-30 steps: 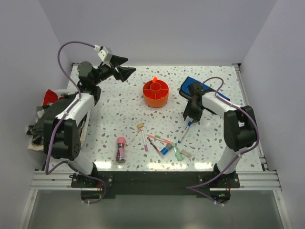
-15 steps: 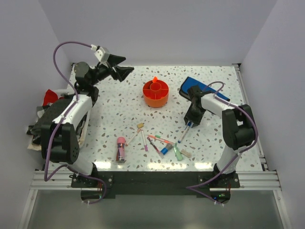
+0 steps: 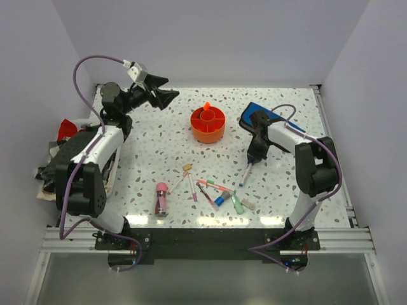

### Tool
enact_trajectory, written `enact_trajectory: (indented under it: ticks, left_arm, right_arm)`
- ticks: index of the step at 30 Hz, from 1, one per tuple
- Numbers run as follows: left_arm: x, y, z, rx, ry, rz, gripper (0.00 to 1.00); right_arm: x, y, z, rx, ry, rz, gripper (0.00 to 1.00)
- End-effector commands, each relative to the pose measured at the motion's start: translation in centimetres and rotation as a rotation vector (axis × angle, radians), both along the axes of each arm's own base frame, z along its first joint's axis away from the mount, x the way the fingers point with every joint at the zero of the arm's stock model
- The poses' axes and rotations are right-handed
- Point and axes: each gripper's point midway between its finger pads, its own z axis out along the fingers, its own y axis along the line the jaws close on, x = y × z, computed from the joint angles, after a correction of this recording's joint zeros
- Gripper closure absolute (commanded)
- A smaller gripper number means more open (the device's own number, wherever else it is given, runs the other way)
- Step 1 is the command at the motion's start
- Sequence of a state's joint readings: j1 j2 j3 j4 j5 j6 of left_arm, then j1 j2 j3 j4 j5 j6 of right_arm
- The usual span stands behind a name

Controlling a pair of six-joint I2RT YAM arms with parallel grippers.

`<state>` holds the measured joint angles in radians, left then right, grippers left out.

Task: Sort the stationery into containers
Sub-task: Pick up the stationery from the center of the board, then place the stationery in the storage box.

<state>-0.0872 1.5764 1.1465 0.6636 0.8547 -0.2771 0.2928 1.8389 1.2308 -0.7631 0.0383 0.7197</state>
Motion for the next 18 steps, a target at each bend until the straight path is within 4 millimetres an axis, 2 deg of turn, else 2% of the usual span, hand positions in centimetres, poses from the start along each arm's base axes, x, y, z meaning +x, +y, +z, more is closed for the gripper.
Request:
enact_trajectory:
  ticks: [1, 2, 4, 6, 7, 8, 10, 11, 15, 16, 17, 18]
  left_arm:
    - [-1.0, 0.2, 1.9, 0.022, -0.052, -0.014, 0.23]
    - [-1.0, 0.2, 1.6, 0.032, -0.043, -0.012, 0.23]
    - [-1.3, 0.5, 0.2, 0.076, -0.012, 0.001, 0.22]
    - [-1.7, 0.7, -1.0, 0.103, 0.019, 0.013, 0.22]
    - [-1.5, 1.1, -2.1, 0.122, 0.027, 0.043, 0.22]
    - [-1.2, 1.6, -2.6, 0.131, 0.034, 0.079, 0.22]
    - [-0.6, 2.8, -3.5, 0.163, 0.029, 0.170, 0.22]
    - [-0.5, 3.2, -4.0, 0.180, 0.040, 0.197, 0.22]
    - [0.8, 5.4, -6.1, 0.236, 0.085, 0.332, 0.19]
    - [1.1, 5.8, -6.6, 0.252, 0.099, 0.357, 0.00]
    - [1.0, 5.9, -7.1, 0.263, 0.115, 0.361, 0.00]
    - [0.9, 6.1, -7.4, 0.268, 0.123, 0.369, 0.00]
  right_arm:
    - [5.1, 1.5, 8.6, 0.052, -0.286, 0.213, 1.00]
    - [6.1, 2.5, 11.5, 0.093, -0.381, 0.258, 1.00]
    - [7.0, 2.9, 14.1, 0.088, -0.472, 0.346, 1.00]
    - [8.4, 3.6, 17.6, 0.060, -0.624, 0.425, 1.00]
    - [9.8, 4.0, 19.4, 0.047, -0.725, 0.443, 1.00]
    - [10.3, 4.3, 20.4, 0.029, -0.783, 0.464, 1.00]
    - [10.8, 5.9, 23.2, 0.004, -0.922, 0.556, 1.00]
    - [12.0, 6.5, 25.0, -0.027, -1.028, 0.559, 1.00]
    - [13.3, 10.6, 28.6, -0.095, -1.248, 0.670, 1.00]
    - [13.9, 11.4, 28.5, -0.093, -1.266, 0.674, 1.00]
    - [14.5, 12.2, 30.0, -0.086, -1.321, 0.662, 1.00]
    - [14.8, 12.9, 30.1, -0.084, -1.330, 0.663, 1.00]
